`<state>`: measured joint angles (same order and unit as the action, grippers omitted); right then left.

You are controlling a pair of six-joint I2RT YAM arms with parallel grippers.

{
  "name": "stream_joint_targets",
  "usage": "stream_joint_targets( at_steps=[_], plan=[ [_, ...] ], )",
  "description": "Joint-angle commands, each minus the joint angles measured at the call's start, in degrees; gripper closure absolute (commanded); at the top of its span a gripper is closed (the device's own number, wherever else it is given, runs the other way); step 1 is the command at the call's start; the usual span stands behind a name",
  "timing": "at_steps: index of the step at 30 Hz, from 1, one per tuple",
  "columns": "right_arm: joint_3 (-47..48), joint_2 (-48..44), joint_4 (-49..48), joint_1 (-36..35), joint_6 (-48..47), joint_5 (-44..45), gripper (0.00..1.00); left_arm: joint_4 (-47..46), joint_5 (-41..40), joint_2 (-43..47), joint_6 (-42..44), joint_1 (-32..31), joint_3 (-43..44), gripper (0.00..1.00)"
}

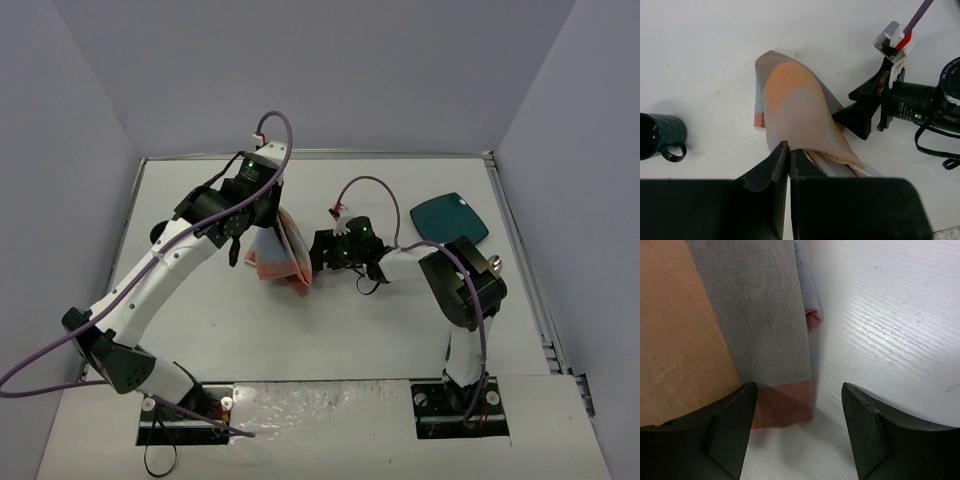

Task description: Set the dinner table for one person

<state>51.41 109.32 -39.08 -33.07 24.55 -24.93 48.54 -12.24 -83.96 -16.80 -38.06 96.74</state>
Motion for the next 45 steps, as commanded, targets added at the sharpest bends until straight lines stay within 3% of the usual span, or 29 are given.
stream_joint_targets(
  at_steps=[1, 8, 11, 19, 21, 22, 25, 28, 31, 37, 45],
  plan=[
    [-2.07, -6.06, 1.08, -0.22, -3.74, 0.07, 0.36, -0.1, -1.82, 0.93, 1.27, 0.53, 6.16, 1.0],
    [-6.26, -18.88, 10.14, 2.68, -7.16, 9.7, 0.36, 3.19, -1.35, -3.91, 2.75, 0.36, 16.84, 1.0],
    [-7.55, -25.9, 14.46, 4.32, -7.85, 15.6, 0.35, 6.56, 0.11, -7.82, 3.18, 0.41, 25.4, 1.0],
    [-10.2, -43.23, 22.36, 8.16, -7.98, 24.42, 0.32, 18.07, 4.48, -28.17, 3.46, -6.43, 65.3, 1.0],
    [-10.18, -45.67, 23.58, 8.7, -8.27, 24.75, 0.31, 15.88, 7.18, -28.27, 1.51, -7.03, 68.58, 1.0],
    [-10.09, -46.77, 24.17, 8.9, -8.48, 24.75, 0.31, 13.49, 8.34, -26.95, 0.34, -7.11, 67.65, 1.0],
    [-9.4, -48.07, 25.68, 8.98, -9.16, 24.01, 0.31, 3.45, 6.61, -16.37, -1.49, -7.0, 50.4, 1.0],
    [-9.6, -48.09, 26.65, 8.97, -9.24, 21.7, 0.31, -0.83, 0.79, -7.07, -2.26, -5.88, 35.73, 1.0],
    [-10.6, -47.22, 26.6, 8.65, -8.92, 19.71, 0.31, -2.9, -1.36, -1.49, -3.3, -2.8, 27.31, 1.0],
    [-12.5, -42.13, 26.16, 6.25, -7.71, 18.24, 0.33, -3.92, -3.1, 1.79, -5.97, 1.42, 13.32, 1.0],
    [-12.72, -33.5, 24.73, 2.42, -7.0, 15.45, 0.35, -12.23, -0.8, 8.48, -11.35, 8.91, -14.9, 1.0]
  ],
)
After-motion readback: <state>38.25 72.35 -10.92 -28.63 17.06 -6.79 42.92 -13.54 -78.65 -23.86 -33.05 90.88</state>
